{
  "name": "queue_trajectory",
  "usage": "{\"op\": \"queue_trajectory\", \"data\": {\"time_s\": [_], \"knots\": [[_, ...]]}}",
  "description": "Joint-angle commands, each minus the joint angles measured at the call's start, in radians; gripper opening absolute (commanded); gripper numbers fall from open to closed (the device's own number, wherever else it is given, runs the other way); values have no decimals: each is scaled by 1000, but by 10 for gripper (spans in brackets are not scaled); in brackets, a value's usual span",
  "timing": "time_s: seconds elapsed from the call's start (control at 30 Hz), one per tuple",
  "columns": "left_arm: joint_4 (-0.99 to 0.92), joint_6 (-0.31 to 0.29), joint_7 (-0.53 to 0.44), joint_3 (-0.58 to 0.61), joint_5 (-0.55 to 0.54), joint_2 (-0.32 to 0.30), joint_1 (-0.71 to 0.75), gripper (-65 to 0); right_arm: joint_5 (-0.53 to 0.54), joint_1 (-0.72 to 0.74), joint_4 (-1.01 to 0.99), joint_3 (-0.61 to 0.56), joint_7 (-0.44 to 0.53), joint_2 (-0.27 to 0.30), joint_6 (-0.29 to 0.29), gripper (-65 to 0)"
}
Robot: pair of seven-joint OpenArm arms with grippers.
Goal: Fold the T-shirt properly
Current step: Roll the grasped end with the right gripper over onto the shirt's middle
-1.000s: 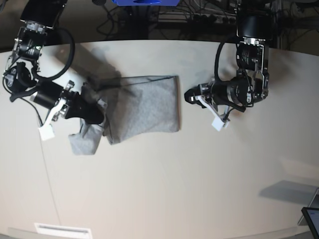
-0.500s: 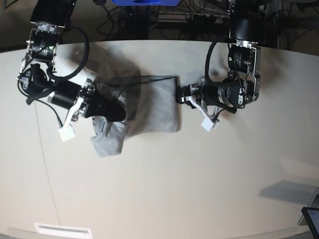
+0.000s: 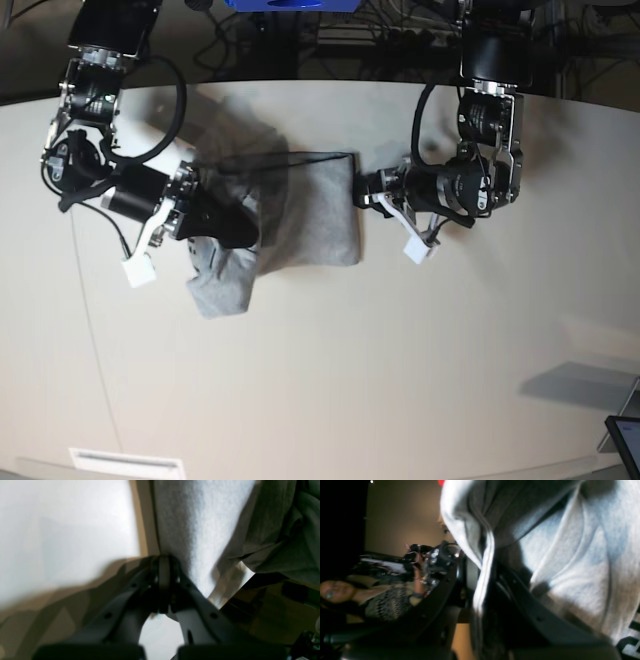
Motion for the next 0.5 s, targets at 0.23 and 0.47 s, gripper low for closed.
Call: {"op": "queue_trajectory", "data": {"time_s": [0.23, 0.47], "knots": [[8, 12, 13, 1, 38, -12, -4, -650, -13, 16, 12, 0, 9, 1, -1, -643], [8, 12, 13, 1, 38, -12, -7, -650, -34, 13, 11, -55, 9, 2, -71, -641]]}}
